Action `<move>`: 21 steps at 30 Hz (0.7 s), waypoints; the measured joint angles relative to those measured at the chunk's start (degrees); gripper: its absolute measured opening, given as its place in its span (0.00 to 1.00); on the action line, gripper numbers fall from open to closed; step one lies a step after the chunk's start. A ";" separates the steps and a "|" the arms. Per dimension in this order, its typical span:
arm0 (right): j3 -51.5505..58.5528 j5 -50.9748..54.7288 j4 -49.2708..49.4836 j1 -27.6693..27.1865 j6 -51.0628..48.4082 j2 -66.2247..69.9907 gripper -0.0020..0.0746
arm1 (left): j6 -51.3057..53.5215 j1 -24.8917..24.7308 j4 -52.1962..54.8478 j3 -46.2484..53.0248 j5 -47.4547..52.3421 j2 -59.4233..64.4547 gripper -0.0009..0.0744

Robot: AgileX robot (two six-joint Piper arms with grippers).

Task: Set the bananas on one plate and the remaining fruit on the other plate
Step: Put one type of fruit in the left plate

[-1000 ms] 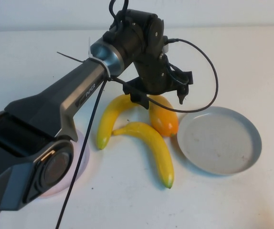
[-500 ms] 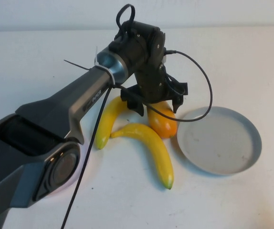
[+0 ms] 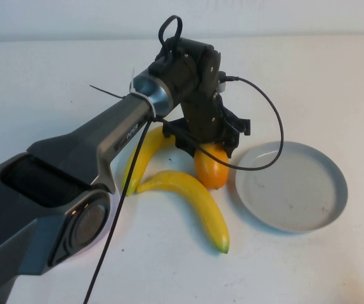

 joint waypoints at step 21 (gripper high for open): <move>0.00 0.00 0.00 0.00 0.00 0.00 0.01 | 15.94 0.02 7.51 13.21 0.46 -23.98 0.65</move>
